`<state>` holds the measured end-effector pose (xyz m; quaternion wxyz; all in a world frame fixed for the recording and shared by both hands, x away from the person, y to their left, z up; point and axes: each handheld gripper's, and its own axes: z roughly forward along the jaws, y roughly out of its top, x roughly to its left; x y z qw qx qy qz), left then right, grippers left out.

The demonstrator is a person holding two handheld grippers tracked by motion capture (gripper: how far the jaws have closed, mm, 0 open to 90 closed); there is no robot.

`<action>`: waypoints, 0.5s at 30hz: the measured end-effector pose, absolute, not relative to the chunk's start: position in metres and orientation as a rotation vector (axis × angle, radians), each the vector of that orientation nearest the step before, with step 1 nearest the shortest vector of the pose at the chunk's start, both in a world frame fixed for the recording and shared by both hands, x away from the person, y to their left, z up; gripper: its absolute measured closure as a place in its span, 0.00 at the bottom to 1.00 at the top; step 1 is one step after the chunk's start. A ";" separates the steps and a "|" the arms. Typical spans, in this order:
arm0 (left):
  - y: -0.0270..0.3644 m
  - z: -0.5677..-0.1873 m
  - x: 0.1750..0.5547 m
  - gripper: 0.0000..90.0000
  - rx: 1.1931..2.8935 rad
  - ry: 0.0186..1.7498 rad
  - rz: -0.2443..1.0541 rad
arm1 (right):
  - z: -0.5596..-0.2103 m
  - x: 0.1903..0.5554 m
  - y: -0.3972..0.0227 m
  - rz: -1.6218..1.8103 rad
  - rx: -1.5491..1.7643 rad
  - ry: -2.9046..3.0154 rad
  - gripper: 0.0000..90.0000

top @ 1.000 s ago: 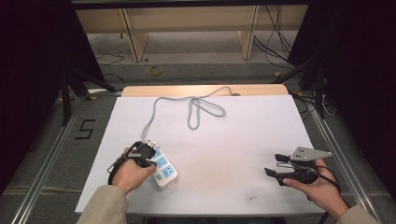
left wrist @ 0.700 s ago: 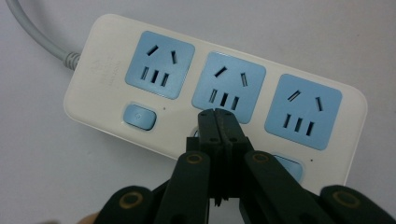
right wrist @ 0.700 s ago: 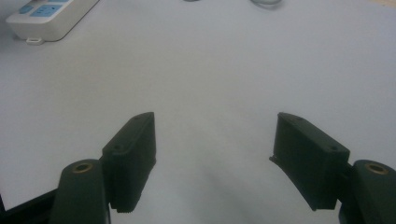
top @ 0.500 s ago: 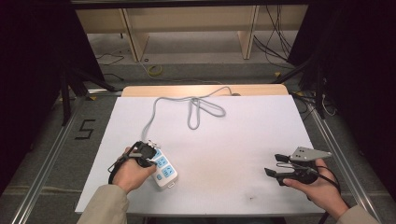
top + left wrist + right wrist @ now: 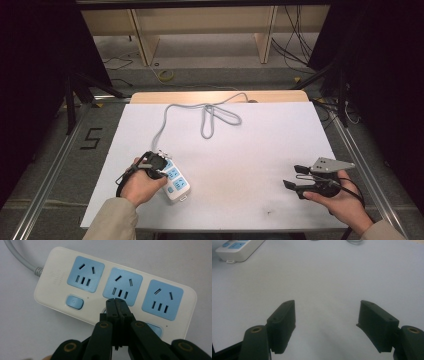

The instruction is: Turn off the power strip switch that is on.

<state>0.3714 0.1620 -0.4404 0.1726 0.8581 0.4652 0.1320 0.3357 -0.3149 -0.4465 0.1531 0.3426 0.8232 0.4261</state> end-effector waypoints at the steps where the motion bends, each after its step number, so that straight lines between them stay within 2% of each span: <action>1: 0.162 -0.440 0.371 1.00 2.435 1.320 0.374 | -0.446 0.336 -0.315 1.222 0.984 2.361 0.34; 15: 0.160 -0.441 0.371 1.00 2.444 1.334 0.359 | -0.446 0.335 -0.315 1.221 0.978 2.362 0.34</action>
